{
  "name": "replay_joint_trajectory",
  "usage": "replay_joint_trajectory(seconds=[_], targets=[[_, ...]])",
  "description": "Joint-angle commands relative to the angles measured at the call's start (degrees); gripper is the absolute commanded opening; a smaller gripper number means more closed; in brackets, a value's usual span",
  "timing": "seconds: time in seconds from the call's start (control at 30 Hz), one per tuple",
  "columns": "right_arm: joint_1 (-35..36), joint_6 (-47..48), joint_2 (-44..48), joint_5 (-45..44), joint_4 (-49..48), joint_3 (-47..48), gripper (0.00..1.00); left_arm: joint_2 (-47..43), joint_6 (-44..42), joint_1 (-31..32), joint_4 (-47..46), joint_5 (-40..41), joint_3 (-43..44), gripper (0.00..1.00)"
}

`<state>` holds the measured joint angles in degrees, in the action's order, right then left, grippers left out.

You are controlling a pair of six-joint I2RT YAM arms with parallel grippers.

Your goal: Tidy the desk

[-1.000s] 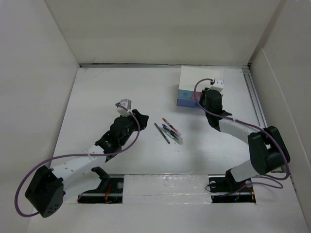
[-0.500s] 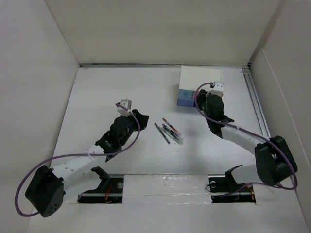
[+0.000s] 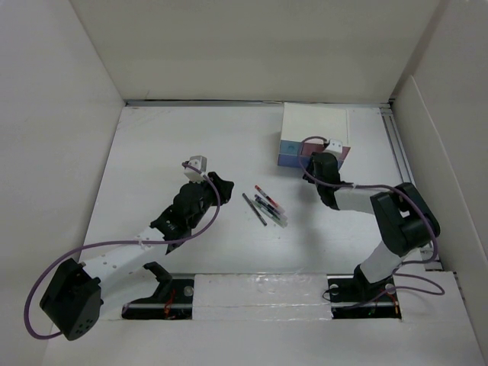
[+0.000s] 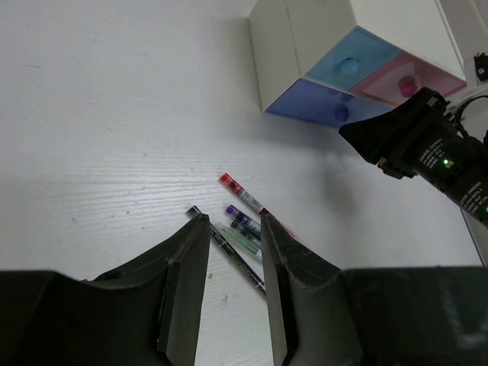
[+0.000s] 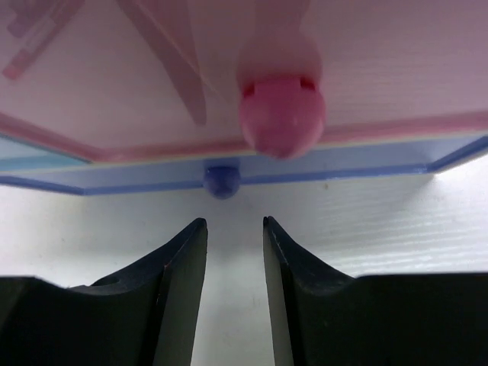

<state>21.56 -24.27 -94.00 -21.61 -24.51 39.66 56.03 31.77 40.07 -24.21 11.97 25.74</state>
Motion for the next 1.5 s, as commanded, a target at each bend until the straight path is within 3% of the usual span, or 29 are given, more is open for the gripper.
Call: replay_joint_trajectory(seconds=[0.0,0.57,0.8,0.97,1.47], targets=[[-0.82,-1.83,-0.66,-1.33,-2.83,3.84,0.41,-1.19,-0.66,0.18,-2.07,-0.45,0.72,0.29],[-0.82,-1.83,-5.85,-4.67,-3.52,9.03,0.33,-2.06,-0.83,0.18,-1.98,-0.37,0.54,0.29],[-0.29,-1.92,-5.76,-5.64,-3.96,8.68,0.17,-1.45,-0.92,0.18,-2.25,-0.72,0.72,0.29],[1.11,-2.71,-3.39,-5.99,-3.88,5.44,0.12,-1.19,-0.92,0.18,-2.34,-0.98,0.63,0.29],[6.82,-3.76,8.64,-4.32,1.13,-5.2,0.1,-0.92,-0.39,0.71,-2.95,-2.3,0.54,0.28]])
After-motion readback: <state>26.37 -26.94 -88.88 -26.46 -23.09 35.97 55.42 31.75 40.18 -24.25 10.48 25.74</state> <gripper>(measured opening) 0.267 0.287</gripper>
